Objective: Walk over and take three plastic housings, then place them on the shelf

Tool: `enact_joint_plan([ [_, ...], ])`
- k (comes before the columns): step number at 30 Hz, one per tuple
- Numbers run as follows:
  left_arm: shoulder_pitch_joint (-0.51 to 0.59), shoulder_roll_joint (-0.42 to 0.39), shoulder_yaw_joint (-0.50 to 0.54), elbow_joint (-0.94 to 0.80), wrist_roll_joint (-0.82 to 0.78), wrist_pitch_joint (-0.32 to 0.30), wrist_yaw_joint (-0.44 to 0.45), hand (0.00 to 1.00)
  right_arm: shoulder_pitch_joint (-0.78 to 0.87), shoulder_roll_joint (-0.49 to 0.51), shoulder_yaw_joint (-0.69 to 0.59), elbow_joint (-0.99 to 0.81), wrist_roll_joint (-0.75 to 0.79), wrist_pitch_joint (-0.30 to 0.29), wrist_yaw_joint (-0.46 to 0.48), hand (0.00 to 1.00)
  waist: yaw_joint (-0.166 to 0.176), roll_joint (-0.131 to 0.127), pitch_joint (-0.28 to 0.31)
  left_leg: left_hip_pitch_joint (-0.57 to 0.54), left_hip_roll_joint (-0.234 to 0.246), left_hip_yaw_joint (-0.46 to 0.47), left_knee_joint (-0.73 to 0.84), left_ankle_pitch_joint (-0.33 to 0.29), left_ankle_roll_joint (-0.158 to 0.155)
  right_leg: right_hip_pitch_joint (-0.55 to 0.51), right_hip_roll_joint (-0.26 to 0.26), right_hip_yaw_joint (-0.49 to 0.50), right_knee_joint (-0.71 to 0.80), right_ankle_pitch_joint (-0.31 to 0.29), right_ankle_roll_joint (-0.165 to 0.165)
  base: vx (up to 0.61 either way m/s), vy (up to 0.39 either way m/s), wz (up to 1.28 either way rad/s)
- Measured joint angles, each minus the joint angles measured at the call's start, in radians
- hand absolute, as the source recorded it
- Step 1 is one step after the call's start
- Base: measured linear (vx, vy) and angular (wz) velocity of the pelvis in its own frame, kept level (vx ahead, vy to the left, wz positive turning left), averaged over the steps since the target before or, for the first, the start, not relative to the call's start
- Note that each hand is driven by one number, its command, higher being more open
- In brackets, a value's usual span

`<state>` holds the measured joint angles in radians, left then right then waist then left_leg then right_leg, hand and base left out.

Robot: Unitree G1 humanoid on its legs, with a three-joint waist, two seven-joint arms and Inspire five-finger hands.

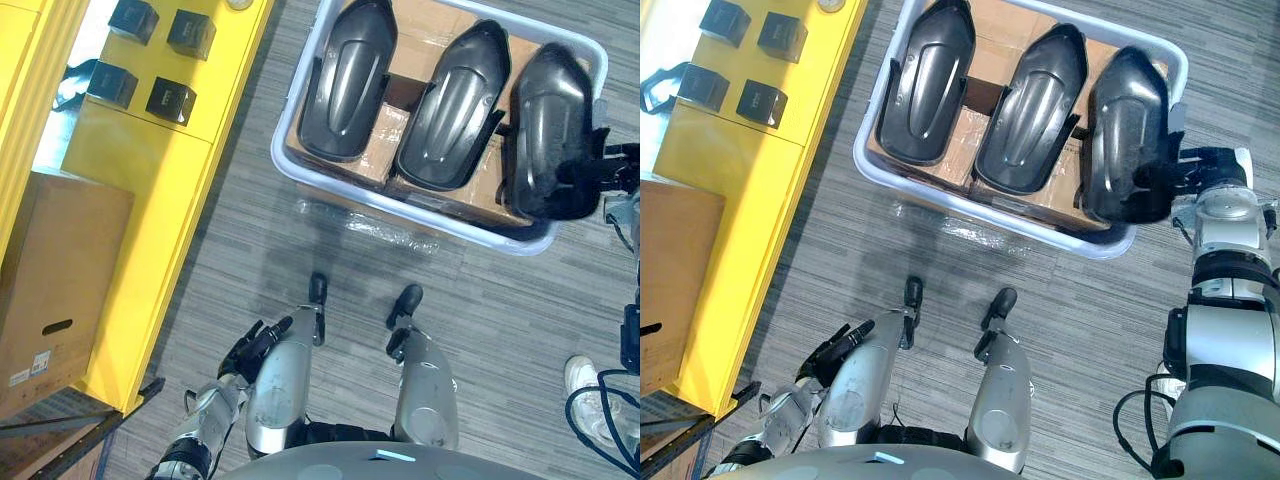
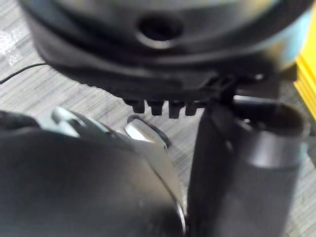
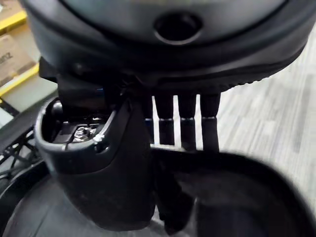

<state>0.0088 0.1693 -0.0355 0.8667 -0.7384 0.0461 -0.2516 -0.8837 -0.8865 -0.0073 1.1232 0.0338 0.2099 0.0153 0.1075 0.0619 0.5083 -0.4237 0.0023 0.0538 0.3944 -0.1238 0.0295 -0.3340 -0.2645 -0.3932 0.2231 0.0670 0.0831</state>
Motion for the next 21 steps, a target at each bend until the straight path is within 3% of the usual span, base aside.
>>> enact_joint_plan([
  [6, 0.004, -0.003, 0.004, -0.024, 0.002, 0.002, 0.000, 1.00, 0.067, 0.050, -0.090, -0.057, 0.013, -0.001, 0.014, 0.00, -0.005, -0.009, 0.000, 0.087, 0.004, 0.006, -0.054, 0.002, -0.006, 0.079, 0.012, 0.006, -0.039, 0.001, 0.001, -0.01, 0.001, -0.01],
  [10, 0.024, 0.002, 0.031, -0.041, 0.004, 0.008, 0.001, 1.00, 0.167, 0.101, -0.128, -0.091, -0.013, 0.003, -0.005, 0.00, -0.010, -0.057, -0.020, 0.127, 0.007, 0.003, -0.094, 0.016, -0.020, 0.118, 0.024, -0.003, -0.071, 0.003, 0.001, 0.03, -0.010, 0.05],
  [14, 0.057, 0.020, 0.056, -0.031, 0.067, 0.024, 0.003, 1.00, 0.295, 0.160, -0.151, -0.178, -0.031, 0.007, -0.035, 0.00, -0.033, -0.102, -0.084, 0.181, 0.003, 0.014, -0.140, 0.022, -0.022, 0.155, 0.026, 0.002, -0.105, 0.008, 0.003, 0.10, 0.008, -0.07],
  [16, 0.074, 0.021, 0.068, -0.032, 0.082, 0.023, 0.001, 1.00, 0.353, 0.167, -0.165, -0.233, -0.060, 0.012, -0.055, 0.00, -0.041, -0.111, -0.099, 0.222, -0.003, 0.022, -0.164, 0.024, -0.021, 0.193, 0.026, 0.008, -0.132, 0.015, 0.010, 0.10, 0.035, -0.13],
  [18, 0.113, 0.018, 0.080, -0.030, 0.101, 0.022, 0.001, 1.00, 0.425, 0.197, -0.202, -0.322, -0.066, 0.016, -0.103, 0.00, -0.065, -0.126, -0.172, 0.244, -0.012, 0.030, -0.203, 0.029, -0.018, 0.205, 0.026, 0.014, -0.171, 0.034, 0.009, 0.08, 0.045, -0.13],
  [21, 0.139, 0.013, 0.088, -0.042, 0.116, 0.020, -0.002, 1.00, 0.493, 0.228, -0.258, -0.454, -0.070, 0.012, -0.173, 0.00, -0.086, -0.132, -0.209, 0.284, -0.022, 0.037, -0.236, 0.038, -0.017, 0.244, 0.024, 0.019, -0.211, 0.051, 0.015, 0.07, 0.036, -0.09],
])
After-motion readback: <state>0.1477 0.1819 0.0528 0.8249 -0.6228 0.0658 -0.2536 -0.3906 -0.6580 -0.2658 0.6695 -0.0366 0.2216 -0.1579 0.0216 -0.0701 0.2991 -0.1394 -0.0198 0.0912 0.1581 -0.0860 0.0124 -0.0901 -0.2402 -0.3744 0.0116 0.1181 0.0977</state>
